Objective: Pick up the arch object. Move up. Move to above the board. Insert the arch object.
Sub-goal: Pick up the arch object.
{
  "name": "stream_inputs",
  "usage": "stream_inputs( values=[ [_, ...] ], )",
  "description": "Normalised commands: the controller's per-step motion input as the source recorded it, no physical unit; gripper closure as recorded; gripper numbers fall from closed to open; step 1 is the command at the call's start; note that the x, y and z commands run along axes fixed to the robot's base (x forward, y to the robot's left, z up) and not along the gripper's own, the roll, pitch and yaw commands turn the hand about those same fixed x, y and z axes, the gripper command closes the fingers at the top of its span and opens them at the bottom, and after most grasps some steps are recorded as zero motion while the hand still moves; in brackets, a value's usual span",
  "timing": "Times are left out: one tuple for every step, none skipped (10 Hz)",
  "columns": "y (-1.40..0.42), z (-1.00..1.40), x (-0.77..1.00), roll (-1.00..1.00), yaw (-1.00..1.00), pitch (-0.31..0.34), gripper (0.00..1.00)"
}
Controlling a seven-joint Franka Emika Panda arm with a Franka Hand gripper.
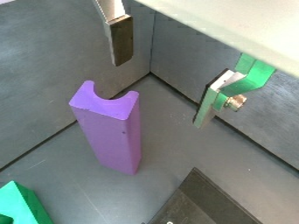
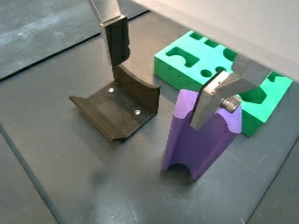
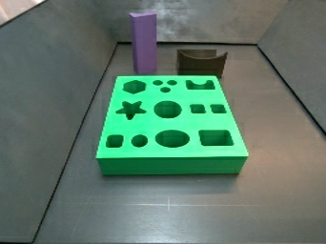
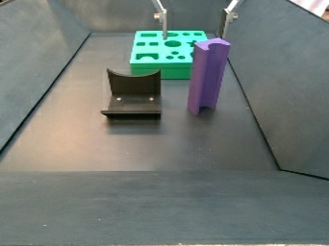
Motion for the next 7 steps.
stream_inputs(
  values=[
    [-0.05, -0.01, 0.0, 0.0, 0.0, -0.003, 0.0],
    [0.0, 0.0, 0.0, 0.0, 0.0, -0.01, 0.0],
    [-0.03, 0.06, -0.02, 0.05, 0.27, 0.0, 0.0],
    [0.09, 0.15, -0.1, 0.0, 0.77, -0.001, 0.0],
    [-0.08, 0.26, -0.07, 0.07, 0.8, -0.04, 0.0],
    [-0.01, 0.24, 0.0, 0.01, 0.45, -0.001, 0.0],
    [-0.33, 0.12, -0.17, 0.09, 0.19, -0.076, 0.0]
  ],
)
